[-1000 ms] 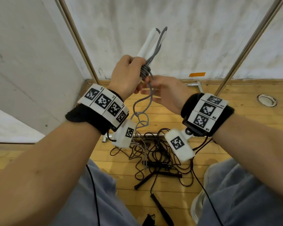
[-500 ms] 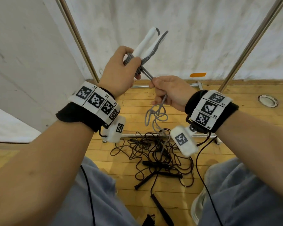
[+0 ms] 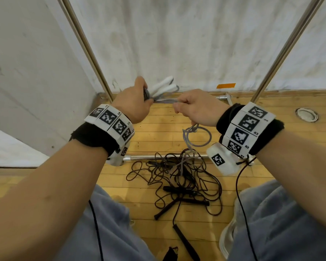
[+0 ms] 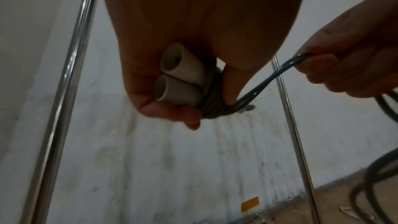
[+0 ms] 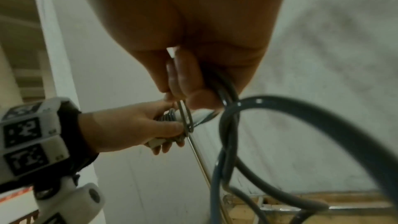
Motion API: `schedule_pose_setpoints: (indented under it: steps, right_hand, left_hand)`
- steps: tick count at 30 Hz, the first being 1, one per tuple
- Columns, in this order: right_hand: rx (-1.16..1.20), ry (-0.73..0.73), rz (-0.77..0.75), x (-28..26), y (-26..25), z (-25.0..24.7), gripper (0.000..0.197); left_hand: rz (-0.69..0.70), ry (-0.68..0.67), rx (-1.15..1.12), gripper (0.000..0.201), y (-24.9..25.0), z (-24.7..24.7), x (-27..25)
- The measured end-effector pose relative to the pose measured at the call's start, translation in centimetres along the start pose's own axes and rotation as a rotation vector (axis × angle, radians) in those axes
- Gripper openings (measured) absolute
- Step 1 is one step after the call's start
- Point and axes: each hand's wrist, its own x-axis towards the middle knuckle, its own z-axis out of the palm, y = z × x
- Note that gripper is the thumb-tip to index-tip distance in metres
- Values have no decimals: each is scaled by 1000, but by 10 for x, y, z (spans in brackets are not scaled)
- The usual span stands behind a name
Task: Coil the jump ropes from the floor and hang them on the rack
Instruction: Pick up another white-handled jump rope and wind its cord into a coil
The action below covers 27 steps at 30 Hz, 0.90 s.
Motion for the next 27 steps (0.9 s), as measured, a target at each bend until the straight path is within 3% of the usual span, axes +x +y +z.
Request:
schedule_pose_setpoints:
  steps: [6,10,13,17,22,24,27]
  right_hand:
    - [-207,141,-46,2,8,-9,33]
    - [-322,298,-72,5,13,-20,32]
    - [-392,344,-49,8,15,-24,32]
    - [-412,389,8,12,18,-31,37]
    - [-214,303,9,16,24,-43,44]
    - [-125,254,17,17,27,-46,46]
    - [-9,134,49,18,32,-42,36]
  left_hand:
    - [55,-277,194,21,18,17,-6]
    - [213,-209,214,26,31,20,-14]
    - [232,-159,211,42,42,21,-20]
    - [276,-183,99,39,46,19,-24]
    - [374,-168,-117,26,50,5,-31]
    - [412,-141,-211,30,52,-3,-34]
    - [412,-53,-376,31,54,-12,-38]
